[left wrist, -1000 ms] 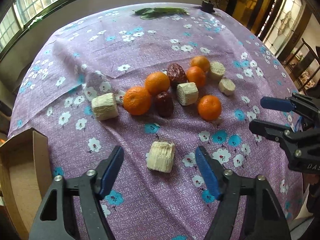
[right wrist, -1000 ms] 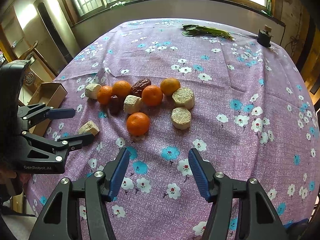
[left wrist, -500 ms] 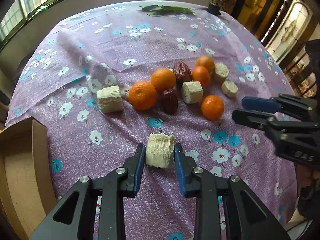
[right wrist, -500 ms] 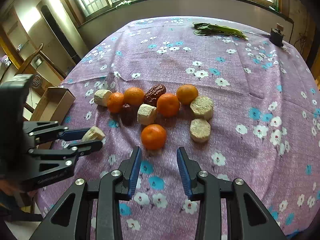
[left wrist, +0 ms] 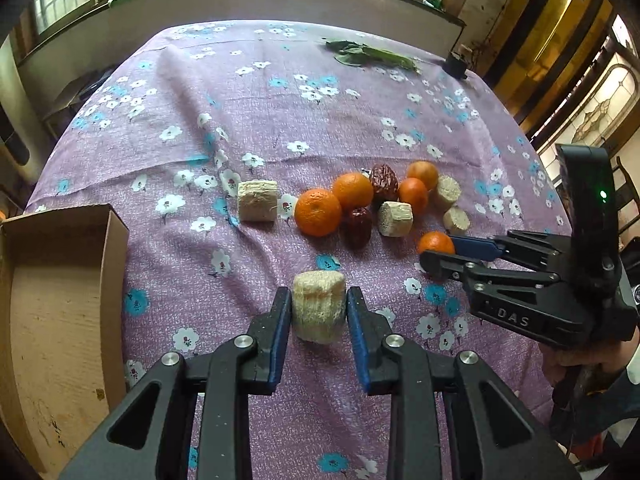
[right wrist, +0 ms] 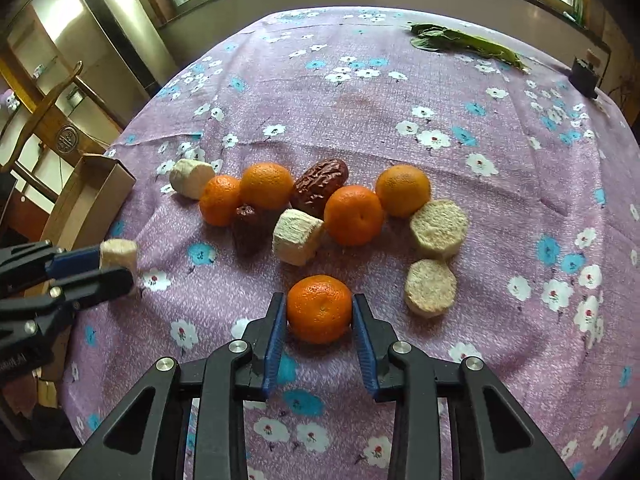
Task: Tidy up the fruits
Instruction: 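Grasp the white yam chunk with the left tool while the right tool grasps a mandarin, then carry the yam chunk and mandarin in both tools over the cardboard box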
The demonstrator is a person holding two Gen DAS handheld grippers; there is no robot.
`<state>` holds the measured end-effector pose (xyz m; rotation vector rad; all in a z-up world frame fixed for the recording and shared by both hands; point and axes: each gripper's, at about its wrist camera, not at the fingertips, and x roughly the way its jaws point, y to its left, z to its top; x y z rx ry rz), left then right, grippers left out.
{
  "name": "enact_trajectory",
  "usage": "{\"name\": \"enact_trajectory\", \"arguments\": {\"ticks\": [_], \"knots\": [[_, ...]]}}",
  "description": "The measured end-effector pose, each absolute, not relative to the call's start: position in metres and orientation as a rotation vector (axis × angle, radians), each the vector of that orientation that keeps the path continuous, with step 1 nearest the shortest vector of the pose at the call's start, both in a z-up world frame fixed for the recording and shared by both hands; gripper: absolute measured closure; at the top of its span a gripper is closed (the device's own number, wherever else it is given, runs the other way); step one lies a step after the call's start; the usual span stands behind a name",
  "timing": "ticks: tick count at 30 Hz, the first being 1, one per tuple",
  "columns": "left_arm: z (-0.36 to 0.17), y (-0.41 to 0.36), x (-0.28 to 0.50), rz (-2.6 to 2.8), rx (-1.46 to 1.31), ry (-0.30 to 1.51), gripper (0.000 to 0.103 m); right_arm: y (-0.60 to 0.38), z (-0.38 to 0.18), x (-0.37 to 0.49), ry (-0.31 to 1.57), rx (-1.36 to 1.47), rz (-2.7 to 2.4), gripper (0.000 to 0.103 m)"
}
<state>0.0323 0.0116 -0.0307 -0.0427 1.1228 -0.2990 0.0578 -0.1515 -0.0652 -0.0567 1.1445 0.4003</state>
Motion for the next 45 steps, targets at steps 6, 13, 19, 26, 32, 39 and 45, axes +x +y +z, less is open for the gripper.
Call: {"name": "enact_trajectory", "arguments": {"ticks": [6,13,19,26,32,39,45], "knots": [[-0.024,0.019,0.028,-0.296,-0.052,1.106,0.076,-0.159,-0.049,0.04,1.128,-0.033,0.407,0.068],[-0.023,0.034,0.019,-0.247,-0.033,1.118,0.076,-0.137,-0.036,0.025,1.112,-0.033,0.481,0.068],[-0.03,0.059,0.006,-0.189,-0.044,1.137,0.076,-0.103,-0.043,0.01,1.138,-0.059,0.573,0.068],[-0.025,0.084,-0.005,-0.141,-0.06,1.126,0.076,-0.066,-0.041,0.005,1.132,-0.1,0.637,0.068],[-0.02,0.109,-0.01,-0.078,-0.064,1.119,0.076,-0.031,-0.03,0.003,1.108,-0.127,0.696,0.068],[-0.017,0.143,-0.01,-0.007,-0.088,1.11,0.076,0.007,-0.024,0.003,1.095,-0.144,0.746,0.068],[-0.019,0.168,-0.007,0.044,-0.1,1.107,0.076,0.035,-0.023,0.007,1.09,-0.171,0.776,0.068]]}}
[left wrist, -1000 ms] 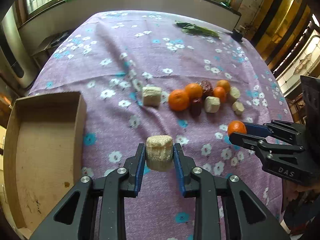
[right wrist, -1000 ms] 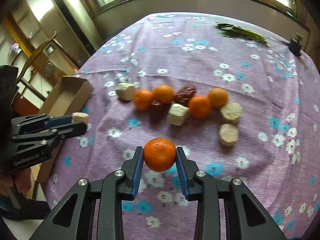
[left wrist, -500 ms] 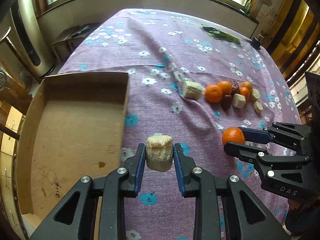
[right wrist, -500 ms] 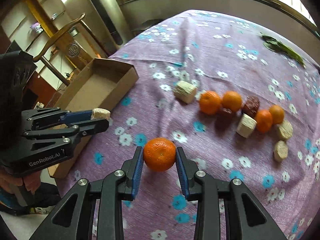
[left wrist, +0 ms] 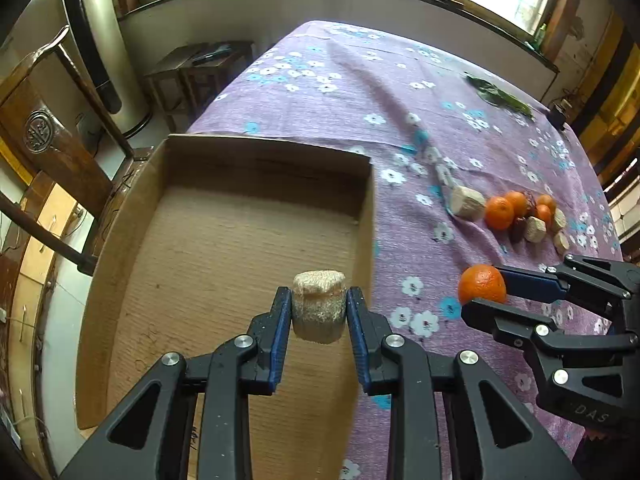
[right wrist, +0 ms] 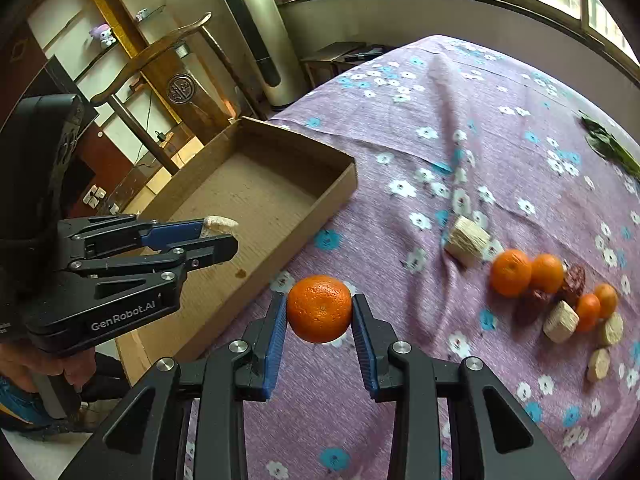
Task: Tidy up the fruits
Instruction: 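Carry the yam chunk and mandarin in both tools over the cardboard box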
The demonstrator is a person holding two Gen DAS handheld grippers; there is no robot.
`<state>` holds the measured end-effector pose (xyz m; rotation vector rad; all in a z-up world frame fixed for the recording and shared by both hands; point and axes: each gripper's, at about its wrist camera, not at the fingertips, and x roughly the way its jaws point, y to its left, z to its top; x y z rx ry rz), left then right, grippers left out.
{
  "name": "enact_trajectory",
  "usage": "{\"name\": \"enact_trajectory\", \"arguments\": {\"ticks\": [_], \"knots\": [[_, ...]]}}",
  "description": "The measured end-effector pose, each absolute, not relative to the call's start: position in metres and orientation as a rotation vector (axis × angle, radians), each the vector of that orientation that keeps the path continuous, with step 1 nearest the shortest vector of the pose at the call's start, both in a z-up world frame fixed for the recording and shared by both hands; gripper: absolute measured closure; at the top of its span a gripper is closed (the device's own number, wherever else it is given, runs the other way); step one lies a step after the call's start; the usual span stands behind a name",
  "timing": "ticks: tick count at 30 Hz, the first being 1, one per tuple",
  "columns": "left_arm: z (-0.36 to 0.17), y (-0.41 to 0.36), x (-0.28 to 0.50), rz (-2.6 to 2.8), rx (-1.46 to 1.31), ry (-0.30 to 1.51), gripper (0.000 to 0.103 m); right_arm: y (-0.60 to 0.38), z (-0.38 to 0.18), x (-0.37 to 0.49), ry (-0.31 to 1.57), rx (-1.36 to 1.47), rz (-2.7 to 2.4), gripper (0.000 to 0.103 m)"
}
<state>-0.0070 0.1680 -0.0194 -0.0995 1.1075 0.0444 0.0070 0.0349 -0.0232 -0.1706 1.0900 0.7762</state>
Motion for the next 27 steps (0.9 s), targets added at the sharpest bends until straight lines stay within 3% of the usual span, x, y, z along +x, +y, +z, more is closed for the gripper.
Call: {"name": "enact_trajectory", "arguments": {"ticks": [14,27], "knots": [[-0.039,0.216,0.029,0.141,-0.125,1.13,0.076,0.088,-0.023,0.042,1.075,-0.212,0.819,0.068],[-0.056,0.237,0.056,0.208,-0.132,1.145,0.076,0.136,-0.06,0.075,1.144,-0.252,0.857,0.067]]}}
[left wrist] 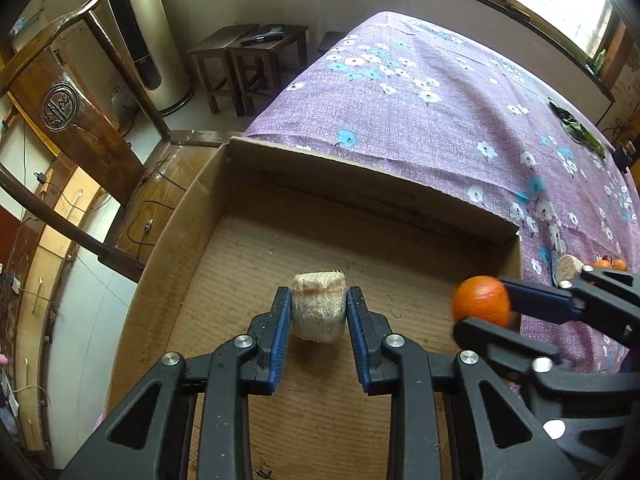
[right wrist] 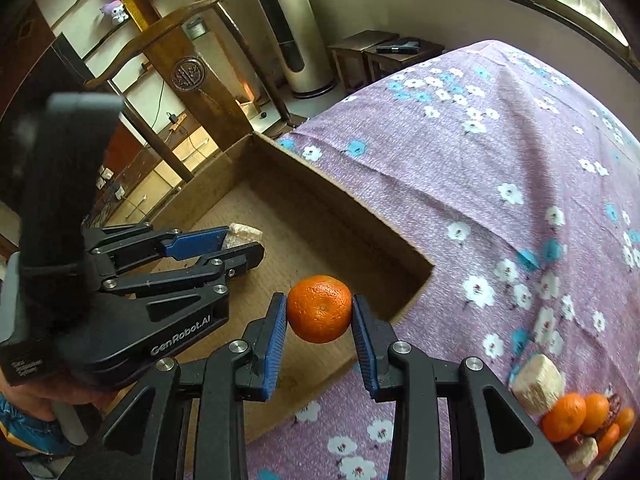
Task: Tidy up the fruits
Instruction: 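Carry the yam chunk and mandarin in both tools over the cardboard box, then open both tools to drop the yam chunk and mandarin into the box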
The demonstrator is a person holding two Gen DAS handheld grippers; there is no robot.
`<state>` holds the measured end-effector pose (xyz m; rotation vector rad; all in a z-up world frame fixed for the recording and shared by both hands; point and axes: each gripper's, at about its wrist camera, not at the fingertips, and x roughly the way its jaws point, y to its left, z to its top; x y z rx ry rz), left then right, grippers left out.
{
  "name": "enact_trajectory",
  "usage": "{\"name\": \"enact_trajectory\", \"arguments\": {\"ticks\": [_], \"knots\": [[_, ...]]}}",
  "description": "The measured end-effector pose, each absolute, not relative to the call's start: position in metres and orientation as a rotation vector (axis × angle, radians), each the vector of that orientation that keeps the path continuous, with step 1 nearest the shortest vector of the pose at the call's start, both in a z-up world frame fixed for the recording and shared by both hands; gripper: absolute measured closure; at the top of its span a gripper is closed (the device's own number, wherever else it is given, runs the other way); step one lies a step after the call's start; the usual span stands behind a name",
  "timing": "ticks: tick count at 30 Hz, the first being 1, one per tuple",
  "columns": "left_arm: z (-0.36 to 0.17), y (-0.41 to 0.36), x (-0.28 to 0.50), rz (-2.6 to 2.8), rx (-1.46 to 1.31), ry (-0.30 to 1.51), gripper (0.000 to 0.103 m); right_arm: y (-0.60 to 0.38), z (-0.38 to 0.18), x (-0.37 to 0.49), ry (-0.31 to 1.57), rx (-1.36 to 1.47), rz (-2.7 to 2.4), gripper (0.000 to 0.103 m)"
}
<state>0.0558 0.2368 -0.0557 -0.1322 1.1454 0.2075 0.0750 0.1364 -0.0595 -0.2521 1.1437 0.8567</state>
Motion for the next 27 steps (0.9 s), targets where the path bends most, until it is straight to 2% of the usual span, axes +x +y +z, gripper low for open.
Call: {"name": "enact_trajectory", "arguments": {"ticks": [6,8,11,13,20,22,27], "knots": [[-0.057,0.241,0.056,0.233,-0.143,1.136,0.076,0.146,-0.075,0.08,1.148,-0.283,0.853,0.066],[-0.057,0.241,0.055,0.243,-0.125,1.132,0.072,0.149,-0.079,0.079,1.145,-0.301,0.844,0.065],[-0.055,0.243,0.052,0.252,-0.134,1.121,0.055,0.146,-0.075,0.076,1.127,-0.298,0.847,0.063],[-0.052,0.246,0.049,0.262,-0.142,1.112,0.043,0.142,-0.071,0.074,1.117,-0.287,0.854,0.056],[-0.034,0.23,0.038,0.262,-0.121,1.077,0.033,0.104,-0.038,0.062,1.051,-0.223,0.836,0.055],[-0.027,0.22,0.036,0.248,-0.121,1.059,0.028,0.084,-0.029,0.059,1.03,-0.2,0.817,0.051],[-0.014,0.184,0.036,0.174,-0.11,1.032,0.026,0.039,-0.016,0.053,1.012,-0.167,0.735,0.048]]}}
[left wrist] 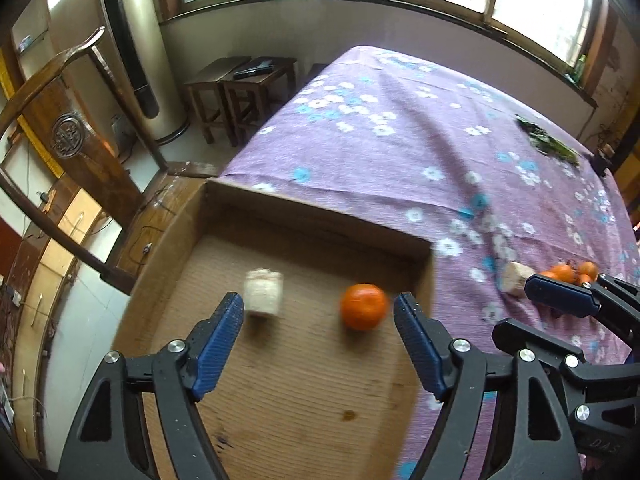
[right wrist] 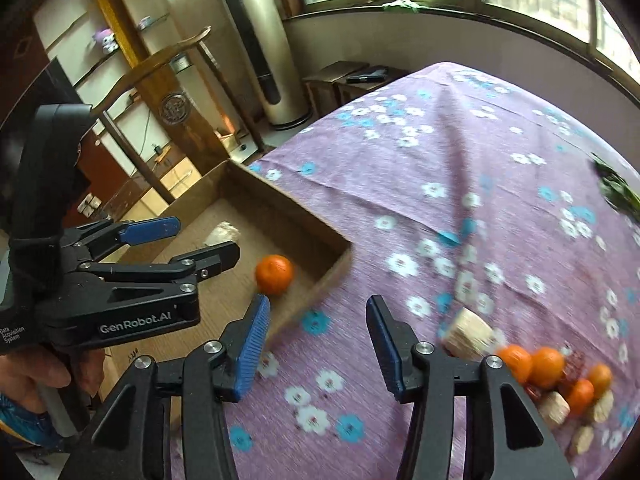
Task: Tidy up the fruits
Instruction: 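Open both tools to drop the yam chunk and mandarin into the box, then grasp a white yam block with the left tool while the right tool grasps a red date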
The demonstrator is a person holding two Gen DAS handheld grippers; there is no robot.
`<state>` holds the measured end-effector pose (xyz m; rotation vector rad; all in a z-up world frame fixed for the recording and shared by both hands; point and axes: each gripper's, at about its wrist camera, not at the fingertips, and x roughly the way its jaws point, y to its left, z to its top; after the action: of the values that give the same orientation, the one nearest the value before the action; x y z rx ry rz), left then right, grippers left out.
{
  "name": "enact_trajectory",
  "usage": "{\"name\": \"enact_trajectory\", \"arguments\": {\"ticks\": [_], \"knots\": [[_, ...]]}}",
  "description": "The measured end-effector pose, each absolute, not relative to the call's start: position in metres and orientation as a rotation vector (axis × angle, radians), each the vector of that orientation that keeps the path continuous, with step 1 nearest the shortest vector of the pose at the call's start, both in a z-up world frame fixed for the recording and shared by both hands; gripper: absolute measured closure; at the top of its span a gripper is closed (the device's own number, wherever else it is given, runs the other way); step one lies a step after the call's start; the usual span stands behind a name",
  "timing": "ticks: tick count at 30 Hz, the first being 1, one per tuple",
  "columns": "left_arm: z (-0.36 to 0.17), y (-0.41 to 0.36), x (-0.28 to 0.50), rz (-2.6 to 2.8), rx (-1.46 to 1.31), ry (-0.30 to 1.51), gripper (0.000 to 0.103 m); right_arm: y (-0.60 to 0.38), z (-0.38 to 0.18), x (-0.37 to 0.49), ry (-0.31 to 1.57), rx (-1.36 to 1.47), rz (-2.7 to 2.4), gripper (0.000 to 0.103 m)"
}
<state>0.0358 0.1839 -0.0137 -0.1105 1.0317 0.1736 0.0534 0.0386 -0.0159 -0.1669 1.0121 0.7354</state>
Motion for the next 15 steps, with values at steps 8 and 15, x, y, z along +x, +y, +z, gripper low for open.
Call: {"name": "enact_trajectory", "arguments": {"ticks": [8,15], "knots": [[-0.013,0.124,0.044,0.035,-0.091,1.045,0.026,-0.045,-0.016,0.048,1.031,-0.121,0.583,0.048],[-0.026,0.072,0.062,-0.074,-0.065,1.074,0.026,-0.109,-0.026,0.045,1.077,-0.058,0.466,0.049]]}}
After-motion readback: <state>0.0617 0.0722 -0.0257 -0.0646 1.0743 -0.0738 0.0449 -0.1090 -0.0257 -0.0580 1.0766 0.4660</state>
